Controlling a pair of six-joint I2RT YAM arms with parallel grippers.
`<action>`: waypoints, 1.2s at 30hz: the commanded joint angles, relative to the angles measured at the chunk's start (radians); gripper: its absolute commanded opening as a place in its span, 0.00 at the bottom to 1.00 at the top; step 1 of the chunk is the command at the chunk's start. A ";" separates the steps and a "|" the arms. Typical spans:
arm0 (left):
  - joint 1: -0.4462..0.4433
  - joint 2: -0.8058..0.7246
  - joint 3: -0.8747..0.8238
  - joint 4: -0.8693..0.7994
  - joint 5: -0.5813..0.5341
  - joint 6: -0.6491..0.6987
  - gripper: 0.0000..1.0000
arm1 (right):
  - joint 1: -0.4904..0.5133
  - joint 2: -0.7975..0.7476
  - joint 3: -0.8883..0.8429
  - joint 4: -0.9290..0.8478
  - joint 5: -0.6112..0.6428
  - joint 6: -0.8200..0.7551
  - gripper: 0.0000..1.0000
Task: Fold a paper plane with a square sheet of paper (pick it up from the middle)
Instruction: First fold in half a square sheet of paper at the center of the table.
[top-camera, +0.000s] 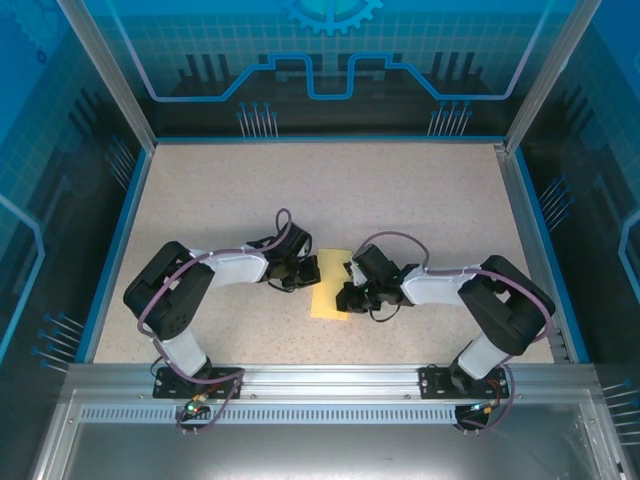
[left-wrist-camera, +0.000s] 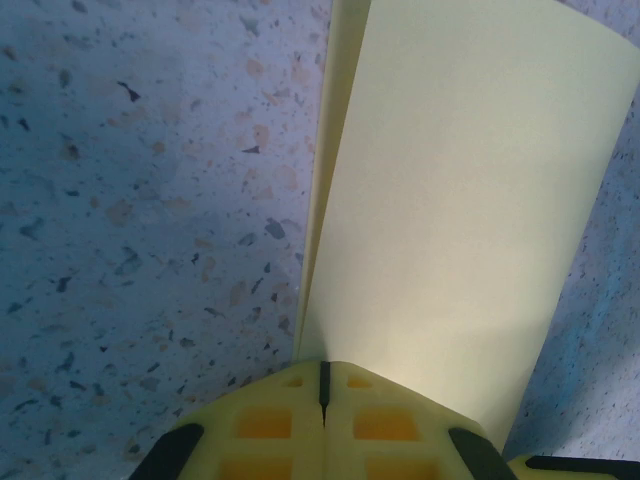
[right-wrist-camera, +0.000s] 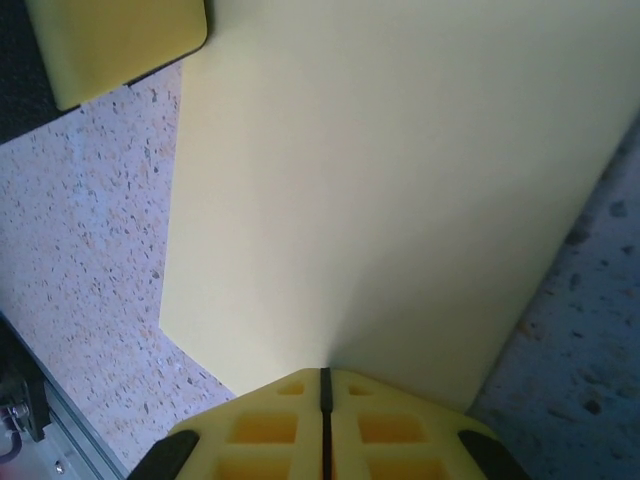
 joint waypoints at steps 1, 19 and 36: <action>-0.007 0.027 -0.054 -0.154 -0.074 -0.014 0.00 | 0.019 -0.017 -0.066 -0.070 -0.027 0.003 0.08; -0.007 0.017 -0.048 -0.162 -0.072 0.010 0.00 | -0.028 -0.259 0.025 -0.188 0.086 -0.070 0.09; -0.019 -0.075 0.032 -0.202 -0.030 0.051 0.03 | -0.110 0.156 0.346 -0.214 0.262 -0.138 0.08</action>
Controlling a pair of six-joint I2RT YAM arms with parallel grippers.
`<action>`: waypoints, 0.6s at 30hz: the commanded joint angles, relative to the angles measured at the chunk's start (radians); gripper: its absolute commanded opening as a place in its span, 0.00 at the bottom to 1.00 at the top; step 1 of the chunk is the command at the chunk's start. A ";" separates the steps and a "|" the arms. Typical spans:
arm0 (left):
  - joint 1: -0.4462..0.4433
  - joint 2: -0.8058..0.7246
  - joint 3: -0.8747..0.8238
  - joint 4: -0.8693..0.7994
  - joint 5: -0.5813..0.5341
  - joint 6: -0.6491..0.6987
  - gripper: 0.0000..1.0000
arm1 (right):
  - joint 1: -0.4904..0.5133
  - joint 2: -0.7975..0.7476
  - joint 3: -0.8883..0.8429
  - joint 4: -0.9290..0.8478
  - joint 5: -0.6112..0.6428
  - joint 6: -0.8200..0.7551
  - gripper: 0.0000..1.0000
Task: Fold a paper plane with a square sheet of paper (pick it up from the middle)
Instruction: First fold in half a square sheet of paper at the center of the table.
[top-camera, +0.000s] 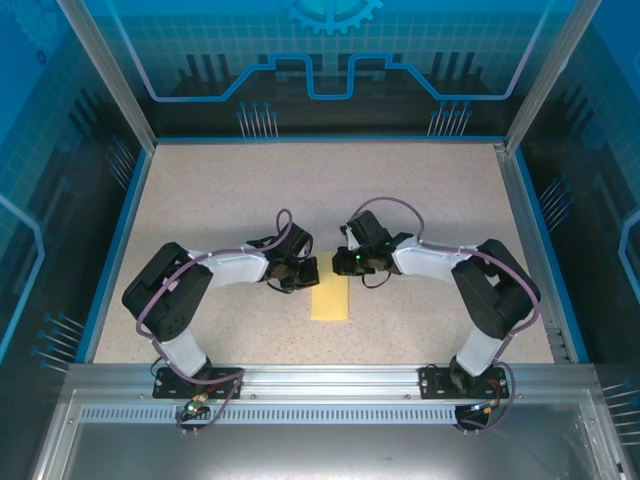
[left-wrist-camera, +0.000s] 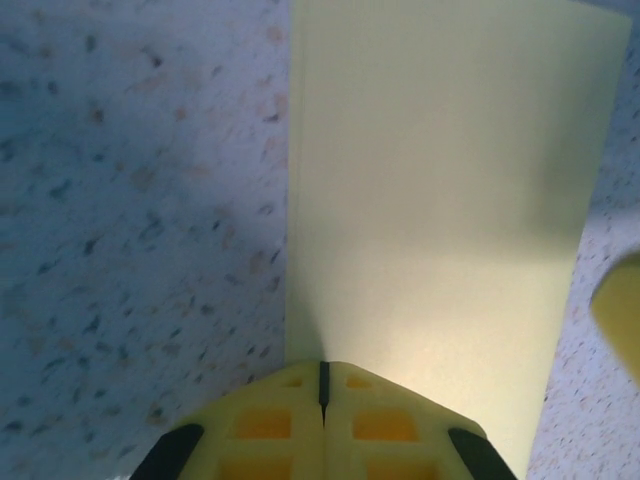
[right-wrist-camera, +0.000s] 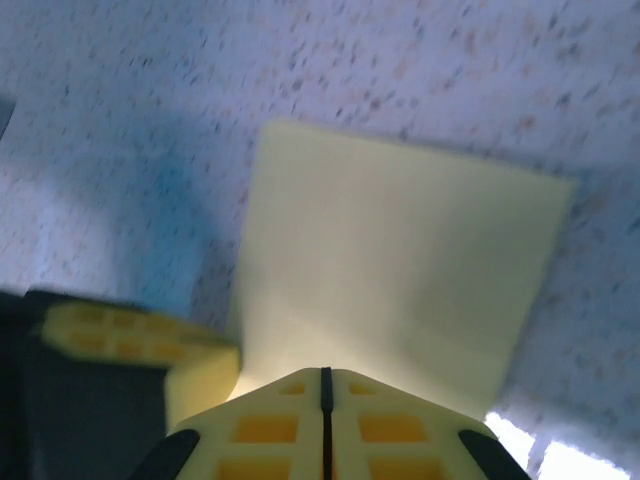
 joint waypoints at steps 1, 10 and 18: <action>-0.011 -0.075 0.017 -0.127 -0.016 0.026 0.06 | -0.011 0.033 0.038 -0.087 0.110 0.003 0.08; -0.046 -0.231 -0.074 -0.025 0.041 -0.065 0.27 | -0.009 -0.010 -0.006 -0.190 0.268 0.088 0.08; -0.097 -0.342 -0.134 -0.017 -0.004 -0.117 0.29 | 0.000 -0.103 -0.047 -0.091 0.188 0.078 0.08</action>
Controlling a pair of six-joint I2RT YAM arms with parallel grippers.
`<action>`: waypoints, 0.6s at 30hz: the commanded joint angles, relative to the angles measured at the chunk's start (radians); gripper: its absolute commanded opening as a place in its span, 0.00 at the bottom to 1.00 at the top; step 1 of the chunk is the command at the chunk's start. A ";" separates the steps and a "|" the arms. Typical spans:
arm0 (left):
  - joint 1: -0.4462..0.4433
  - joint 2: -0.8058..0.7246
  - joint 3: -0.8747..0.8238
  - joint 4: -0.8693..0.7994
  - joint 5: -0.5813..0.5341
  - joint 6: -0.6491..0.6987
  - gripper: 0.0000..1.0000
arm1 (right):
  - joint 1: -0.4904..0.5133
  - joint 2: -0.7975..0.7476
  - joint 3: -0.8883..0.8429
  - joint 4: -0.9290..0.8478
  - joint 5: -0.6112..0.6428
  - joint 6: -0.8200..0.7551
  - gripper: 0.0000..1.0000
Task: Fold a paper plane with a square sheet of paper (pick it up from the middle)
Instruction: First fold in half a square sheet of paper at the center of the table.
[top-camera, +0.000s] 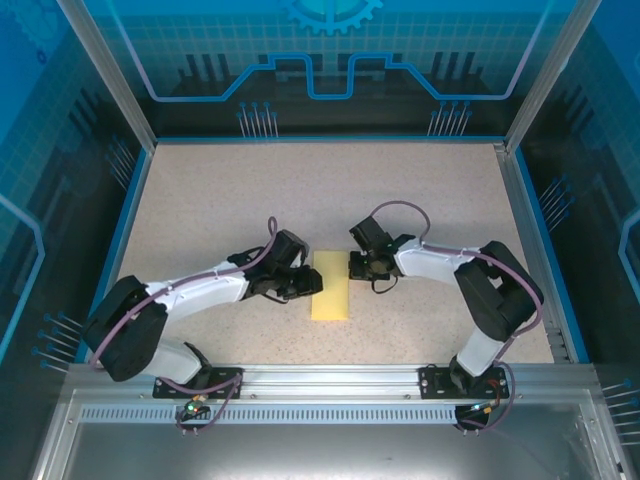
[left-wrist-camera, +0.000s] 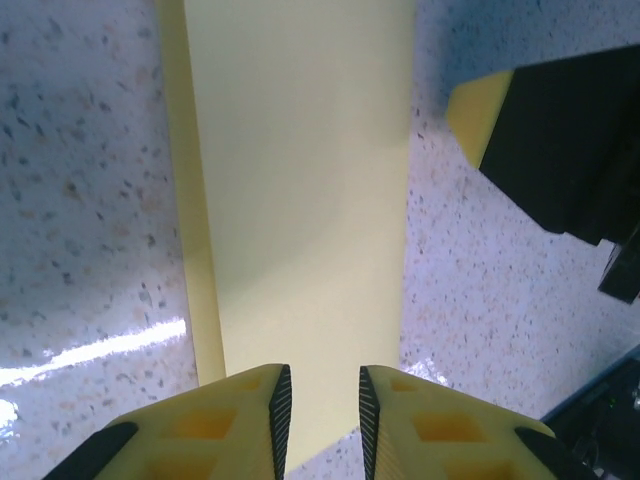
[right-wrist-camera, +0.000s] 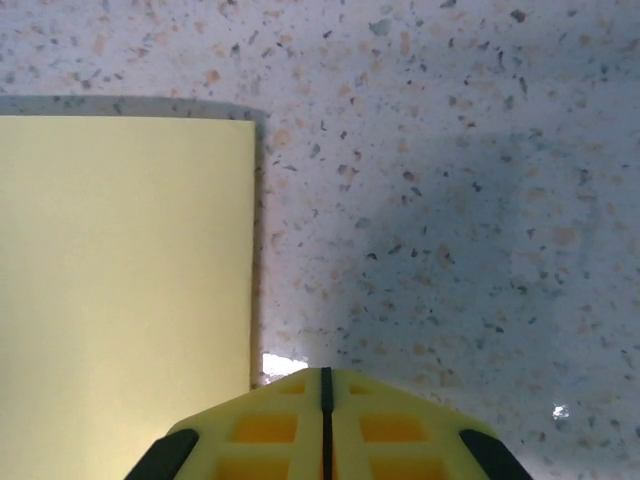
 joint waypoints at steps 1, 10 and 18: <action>-0.011 -0.065 -0.028 -0.005 -0.043 -0.040 0.29 | 0.003 -0.064 -0.005 0.078 -0.061 -0.015 0.09; -0.011 -0.118 -0.053 -0.073 -0.150 -0.094 0.35 | 0.036 0.179 0.208 0.027 -0.205 -0.108 0.10; -0.013 -0.120 -0.044 -0.088 -0.141 -0.100 0.41 | 0.022 0.255 0.291 -0.075 -0.069 -0.055 0.11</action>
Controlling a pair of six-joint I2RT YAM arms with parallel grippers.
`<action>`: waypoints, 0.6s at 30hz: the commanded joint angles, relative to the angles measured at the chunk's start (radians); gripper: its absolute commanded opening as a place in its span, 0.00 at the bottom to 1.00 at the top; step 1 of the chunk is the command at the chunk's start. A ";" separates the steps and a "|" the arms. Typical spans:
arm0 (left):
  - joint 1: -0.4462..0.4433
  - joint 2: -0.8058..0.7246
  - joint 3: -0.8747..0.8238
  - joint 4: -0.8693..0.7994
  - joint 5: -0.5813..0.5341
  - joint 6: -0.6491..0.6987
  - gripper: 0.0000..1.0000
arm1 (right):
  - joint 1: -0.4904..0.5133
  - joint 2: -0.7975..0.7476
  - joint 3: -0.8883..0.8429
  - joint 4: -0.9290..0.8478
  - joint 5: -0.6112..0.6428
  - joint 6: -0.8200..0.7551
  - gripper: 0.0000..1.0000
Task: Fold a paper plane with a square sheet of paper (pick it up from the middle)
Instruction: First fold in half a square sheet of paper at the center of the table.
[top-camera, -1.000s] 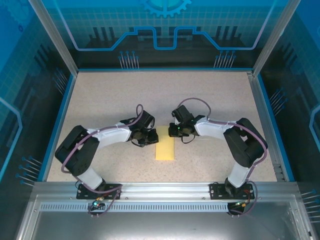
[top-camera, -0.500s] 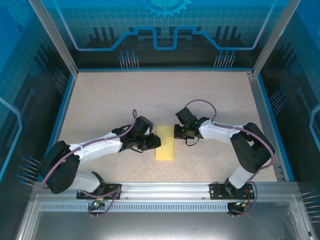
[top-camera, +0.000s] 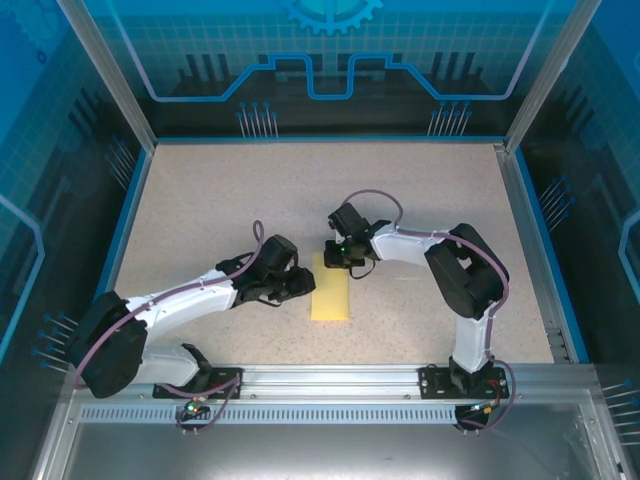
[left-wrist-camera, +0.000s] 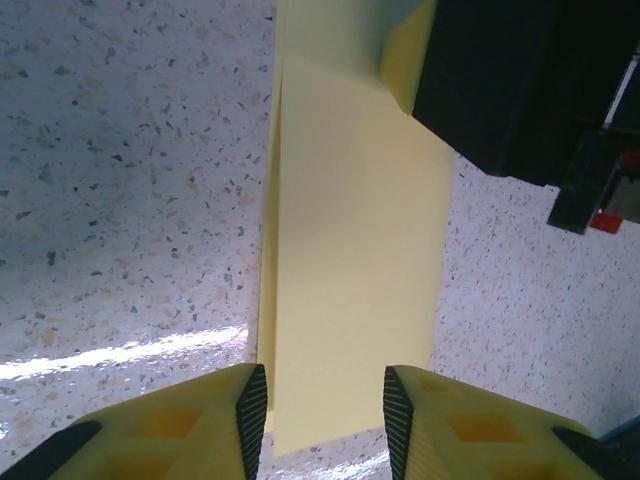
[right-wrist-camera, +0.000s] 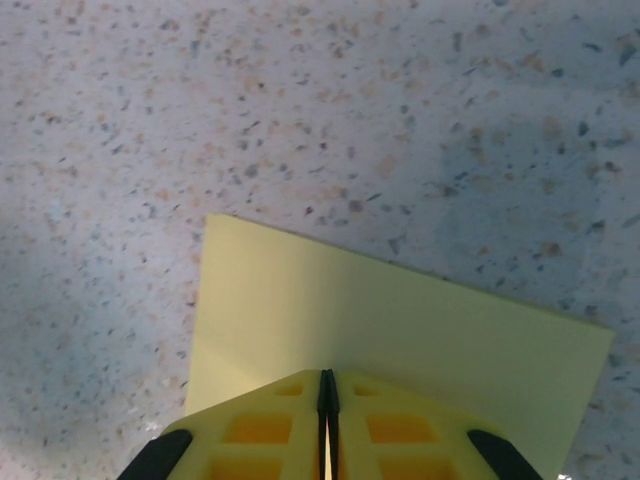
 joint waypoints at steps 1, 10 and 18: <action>-0.007 -0.020 -0.006 -0.027 -0.003 -0.014 0.41 | -0.008 0.017 0.031 -0.095 0.085 0.037 0.12; -0.075 0.006 0.021 0.019 0.035 -0.027 0.41 | -0.065 -0.135 -0.136 -0.147 0.251 0.227 0.12; -0.195 0.123 0.064 0.136 0.054 -0.073 0.36 | -0.110 -0.361 -0.349 0.006 0.178 0.247 0.14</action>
